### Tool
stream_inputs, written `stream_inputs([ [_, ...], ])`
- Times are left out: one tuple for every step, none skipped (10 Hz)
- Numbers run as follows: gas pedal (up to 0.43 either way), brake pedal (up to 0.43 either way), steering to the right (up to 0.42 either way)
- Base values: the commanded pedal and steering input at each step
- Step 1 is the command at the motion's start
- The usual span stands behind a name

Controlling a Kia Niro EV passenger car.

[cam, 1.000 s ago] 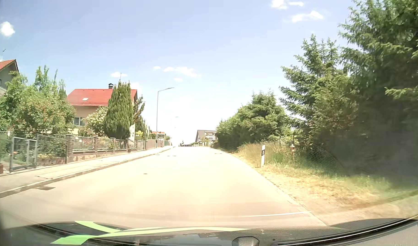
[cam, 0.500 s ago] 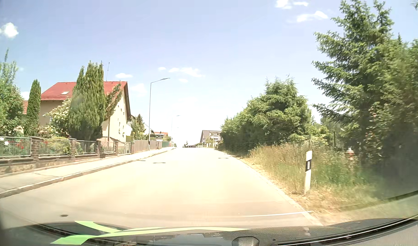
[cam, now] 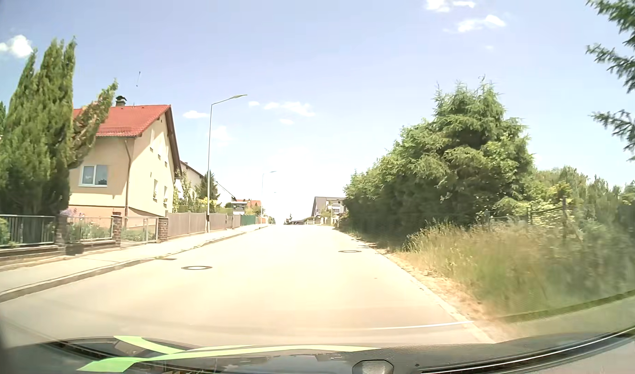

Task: Follow the waypoints while adhering to traffic rules and regulations

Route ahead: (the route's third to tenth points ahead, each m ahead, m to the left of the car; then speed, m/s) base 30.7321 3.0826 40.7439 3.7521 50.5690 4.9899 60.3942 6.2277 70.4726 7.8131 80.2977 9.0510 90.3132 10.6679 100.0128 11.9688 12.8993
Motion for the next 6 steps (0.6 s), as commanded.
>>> stream_inputs([
  [0.299,0.000,-0.018],
  [0.299,0.000,-0.018],
  [0.299,0.000,-0.016],
  [0.299,0.000,-0.015],
  [0.287,0.000,-0.015],
  [0.268,0.000,-0.015],
])
